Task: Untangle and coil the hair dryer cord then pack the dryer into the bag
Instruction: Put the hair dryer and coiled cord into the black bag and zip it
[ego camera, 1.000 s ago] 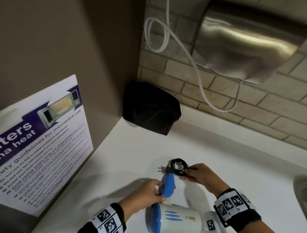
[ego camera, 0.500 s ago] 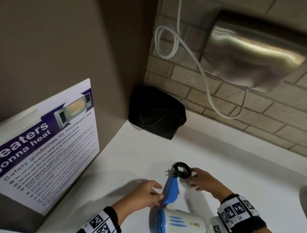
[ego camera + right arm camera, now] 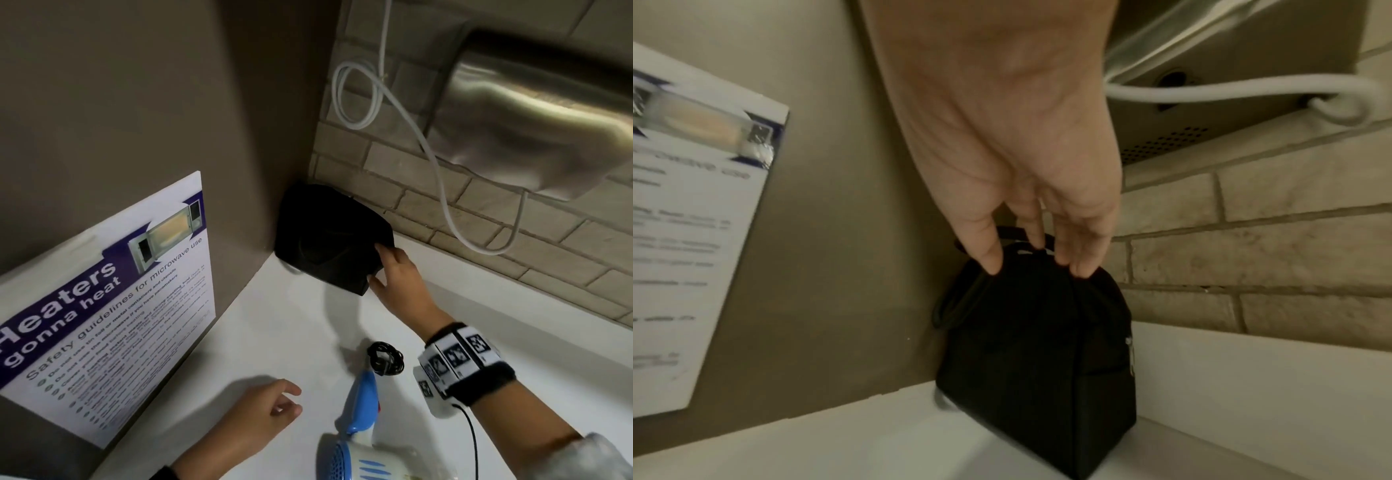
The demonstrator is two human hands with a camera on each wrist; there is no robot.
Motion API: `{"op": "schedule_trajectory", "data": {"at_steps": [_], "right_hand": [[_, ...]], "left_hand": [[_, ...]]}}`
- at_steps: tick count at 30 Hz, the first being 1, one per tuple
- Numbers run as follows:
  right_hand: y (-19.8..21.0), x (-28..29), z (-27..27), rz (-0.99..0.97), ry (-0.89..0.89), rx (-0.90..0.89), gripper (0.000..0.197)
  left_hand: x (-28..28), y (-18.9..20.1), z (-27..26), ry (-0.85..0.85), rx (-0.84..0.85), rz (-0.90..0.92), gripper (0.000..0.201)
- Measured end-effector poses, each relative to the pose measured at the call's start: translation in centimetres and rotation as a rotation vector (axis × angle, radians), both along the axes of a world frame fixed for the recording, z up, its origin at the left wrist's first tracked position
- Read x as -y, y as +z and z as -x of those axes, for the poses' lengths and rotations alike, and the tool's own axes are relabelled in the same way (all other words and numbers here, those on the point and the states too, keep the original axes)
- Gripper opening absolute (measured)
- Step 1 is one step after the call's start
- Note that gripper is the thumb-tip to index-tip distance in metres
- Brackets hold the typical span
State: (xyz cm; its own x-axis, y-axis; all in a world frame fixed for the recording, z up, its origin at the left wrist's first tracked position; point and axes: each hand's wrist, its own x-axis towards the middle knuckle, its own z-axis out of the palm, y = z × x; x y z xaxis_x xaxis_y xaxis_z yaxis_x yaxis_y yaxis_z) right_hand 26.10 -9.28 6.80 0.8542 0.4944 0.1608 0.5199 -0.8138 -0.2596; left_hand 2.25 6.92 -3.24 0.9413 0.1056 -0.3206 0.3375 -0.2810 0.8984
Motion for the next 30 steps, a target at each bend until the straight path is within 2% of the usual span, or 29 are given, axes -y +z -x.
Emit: {"op": "schedule_trajectory", "data": {"at_steps": [3, 8, 10, 13, 15, 19, 21, 24, 28, 30], "right_hand": [[-0.2, -2.1, -1.8, 0.025, -0.025, 0.014, 0.068], [-1.8, -3.8, -2.4, 0.052, -0.097, -0.018, 0.06], [-2.1, -4.1, -2.0, 0.022, -0.159, 0.036, 0.063], [-1.6, -4.5, -2.2, 0.015, -0.332, 0.207, 0.067], [-1.1, -4.5, -3.0, 0.021, -0.356, 0.168, 0.06], [-1.7, -3.8, -4.6, 0.003, -0.211, 0.003, 0.038], [-2.0, -3.3, -4.2, -0.061, -0.152, 0.041, 0.028], [-1.5, -2.1, -2.6, -0.194, -0.088, 0.084, 0.027], [-0.3, -0.4, 0.6, -0.303, 0.046, 0.128, 0.018], [0.2, 0.2, 2.6, -0.329, 0.148, 0.121, 0.014]], "left_hand": [[-0.6, -0.4, 0.5, 0.073, 0.019, 0.051, 0.024], [-1.3, 0.0, 1.1, 0.118, 0.039, 0.047, 0.027], [-1.5, 0.3, 1.2, 0.119, 0.044, 0.034, 0.023], [-1.9, 0.6, 1.2, 0.136, 0.044, 0.026, 0.019], [-2.0, 0.5, 1.1, 0.136, 0.045, 0.024, 0.019], [-2.0, 0.8, 0.9, 0.122, 0.064, -0.007, 0.025], [-2.0, 1.1, 0.9, 0.134, 0.102, -0.028, 0.027], [-2.1, 2.5, 0.6, 0.147, 0.185, -0.122, 0.026], [-2.0, 6.4, 0.5, 0.16, 0.33, -0.219, 0.012], [-1.9, 8.7, 0.7, 0.118, 0.371, -0.244, 0.013]]}}
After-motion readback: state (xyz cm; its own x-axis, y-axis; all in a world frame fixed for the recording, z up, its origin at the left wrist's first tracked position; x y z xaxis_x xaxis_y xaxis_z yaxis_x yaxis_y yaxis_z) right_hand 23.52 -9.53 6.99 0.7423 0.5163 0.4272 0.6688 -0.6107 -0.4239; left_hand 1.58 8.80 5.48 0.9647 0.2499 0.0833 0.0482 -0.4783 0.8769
